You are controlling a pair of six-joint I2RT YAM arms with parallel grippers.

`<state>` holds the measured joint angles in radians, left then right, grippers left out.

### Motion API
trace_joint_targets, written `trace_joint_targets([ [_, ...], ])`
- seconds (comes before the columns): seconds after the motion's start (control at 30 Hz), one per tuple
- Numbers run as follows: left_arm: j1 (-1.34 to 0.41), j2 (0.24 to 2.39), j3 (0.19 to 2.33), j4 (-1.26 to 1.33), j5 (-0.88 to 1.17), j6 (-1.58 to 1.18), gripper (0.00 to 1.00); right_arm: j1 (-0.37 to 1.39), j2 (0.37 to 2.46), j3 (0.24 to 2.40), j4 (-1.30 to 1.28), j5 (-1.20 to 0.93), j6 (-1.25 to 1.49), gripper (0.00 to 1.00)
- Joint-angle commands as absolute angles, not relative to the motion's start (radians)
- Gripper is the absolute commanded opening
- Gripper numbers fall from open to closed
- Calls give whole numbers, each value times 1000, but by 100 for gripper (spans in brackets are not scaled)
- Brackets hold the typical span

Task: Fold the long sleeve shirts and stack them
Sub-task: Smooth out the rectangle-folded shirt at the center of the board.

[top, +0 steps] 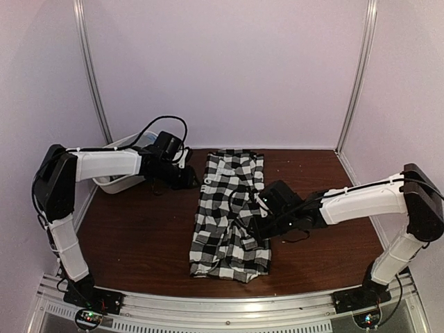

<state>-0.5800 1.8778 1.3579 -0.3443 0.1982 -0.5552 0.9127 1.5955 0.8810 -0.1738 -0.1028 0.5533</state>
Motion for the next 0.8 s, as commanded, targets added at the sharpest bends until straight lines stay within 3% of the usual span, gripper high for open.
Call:
trace_joint_targets([
  [0.0, -593, 1810, 1295, -318, 219, -566, 35, 1014, 1657, 965, -285, 75, 546, 36],
  [0.57, -598, 1759, 1209, -295, 239, -584, 34, 1192, 1875, 1166, -540, 338, 564, 35],
  [0.77, -598, 1759, 1208, -292, 241, -585, 34, 1209, 1908, 1196, -571, 358, 561, 26],
])
